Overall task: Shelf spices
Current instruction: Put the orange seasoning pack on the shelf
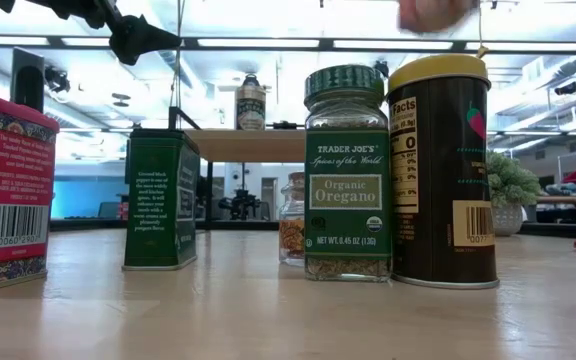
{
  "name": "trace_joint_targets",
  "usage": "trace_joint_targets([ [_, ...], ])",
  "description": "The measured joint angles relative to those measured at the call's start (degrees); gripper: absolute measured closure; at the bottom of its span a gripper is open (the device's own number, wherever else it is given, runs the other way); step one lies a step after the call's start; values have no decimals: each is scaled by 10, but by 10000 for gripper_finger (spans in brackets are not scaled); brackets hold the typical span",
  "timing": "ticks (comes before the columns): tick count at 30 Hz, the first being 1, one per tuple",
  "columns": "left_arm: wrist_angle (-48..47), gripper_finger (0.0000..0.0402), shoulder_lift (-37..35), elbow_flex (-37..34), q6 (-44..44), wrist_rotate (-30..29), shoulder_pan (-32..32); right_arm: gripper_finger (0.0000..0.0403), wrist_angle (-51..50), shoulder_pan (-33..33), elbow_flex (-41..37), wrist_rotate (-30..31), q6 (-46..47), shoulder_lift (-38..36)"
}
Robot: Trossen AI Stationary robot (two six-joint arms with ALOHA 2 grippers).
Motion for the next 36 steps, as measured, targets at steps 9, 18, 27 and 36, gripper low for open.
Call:
trace_joint_targets([
  [9, 0, 6, 0, 0, 0, 0, 0, 403, 115, -68, -228, -2, -79, -252],
  [18, 0, 6, 0, 0, 18, 0, 0, 403, 236, -347, -260, -161, -379, -338],
  [27, 0, 6, 0, 0, 35, 0, 0, 403, 317, -662, -260, -510, -536, -220],
  [36, 0, 6, 0, 0, 35, 0, 0, 403, 349, -701, -242, -543, -594, -133],
])
